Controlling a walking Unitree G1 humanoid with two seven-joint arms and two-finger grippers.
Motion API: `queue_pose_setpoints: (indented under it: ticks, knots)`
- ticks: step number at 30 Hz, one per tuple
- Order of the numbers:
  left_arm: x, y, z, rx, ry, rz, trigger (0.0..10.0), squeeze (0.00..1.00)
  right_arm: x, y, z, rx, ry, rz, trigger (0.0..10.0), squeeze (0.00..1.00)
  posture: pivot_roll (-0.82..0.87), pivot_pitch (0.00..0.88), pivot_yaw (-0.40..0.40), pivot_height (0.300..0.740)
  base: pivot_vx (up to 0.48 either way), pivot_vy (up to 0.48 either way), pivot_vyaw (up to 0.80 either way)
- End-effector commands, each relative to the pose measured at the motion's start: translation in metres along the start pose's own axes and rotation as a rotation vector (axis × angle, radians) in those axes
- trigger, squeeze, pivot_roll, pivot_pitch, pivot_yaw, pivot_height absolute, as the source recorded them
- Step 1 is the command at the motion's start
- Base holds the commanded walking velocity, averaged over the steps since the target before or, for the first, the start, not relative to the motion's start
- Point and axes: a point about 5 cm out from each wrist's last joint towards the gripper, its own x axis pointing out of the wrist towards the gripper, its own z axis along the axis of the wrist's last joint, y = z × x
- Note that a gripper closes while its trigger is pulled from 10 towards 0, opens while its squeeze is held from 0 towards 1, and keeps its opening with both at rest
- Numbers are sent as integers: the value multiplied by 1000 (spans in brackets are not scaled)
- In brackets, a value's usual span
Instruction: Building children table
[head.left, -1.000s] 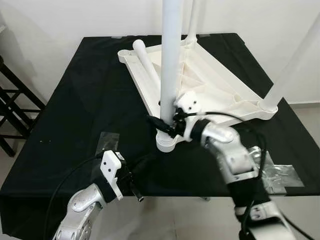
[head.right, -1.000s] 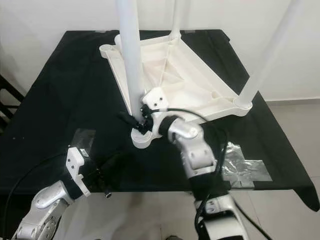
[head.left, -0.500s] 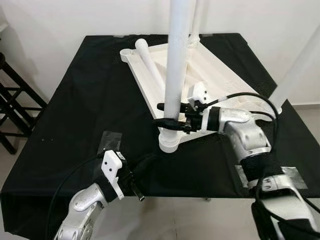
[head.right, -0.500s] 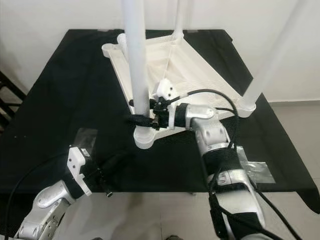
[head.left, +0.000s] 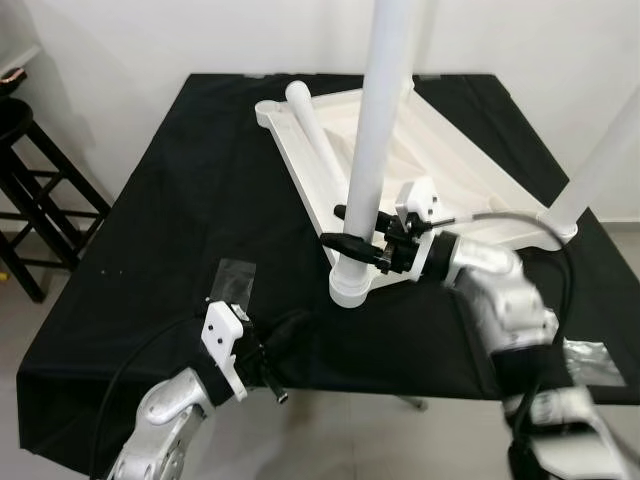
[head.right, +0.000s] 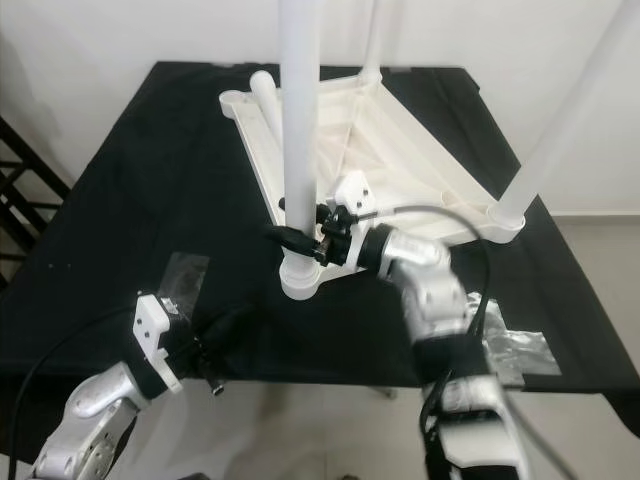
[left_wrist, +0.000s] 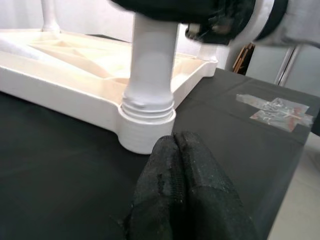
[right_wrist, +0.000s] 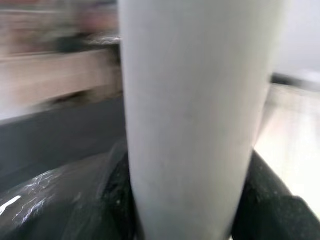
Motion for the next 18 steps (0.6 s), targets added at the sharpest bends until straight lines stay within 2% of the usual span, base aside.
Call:
queue_pose_setpoints:
  ticks: [1,2,3,5,9,11,14,15,17,18]
  knots:
    - [-3,0,1,6,7,-10,10000,0,-29,-13,-48,44,290,-395,0,0,18,147,0,740,0,0,0]
    - [-3,0,1,6,7,-10,10000,0,-37,-1,-56,93,315,-466,0,0,15,146,5,740,0,0,0]
    - [-3,0,1,6,7,-10,10000,0,-37,-1,-56,93,315,-466,0,0,15,146,5,740,0,0,0]
    - [-4,2,1,5,8,-9,10000,0,-37,15,-58,86,307,-395,0,0,1,141,15,740,0,0,0]
    - [-3,2,0,1,10,-13,10000,0,-33,11,-57,60,302,-364,0,0,11,138,6,740,0,0,0]
    - [-3,1,0,3,10,-11,10000,0,-26,2,-51,57,285,-383,0,0,16,136,3,740,0,0,0]
    - [-3,2,0,5,9,-3,10000,0,-21,-3,-45,56,273,-397,0,0,20,135,1,740,0,0,0]
    - [-3,2,0,6,8,1,10000,0,-17,-4,-38,54,258,-403,10000,0,23,133,1,740,0,0,0]
    - [-3,2,0,6,8,1,10000,0,-13,-5,-30,41,239,-389,10000,0,23,133,0,740,0,0,0]
    - [-2,2,0,6,8,1,10000,0,-10,-7,-24,35,218,-369,10000,1000,22,132,2,740,0,0,0]
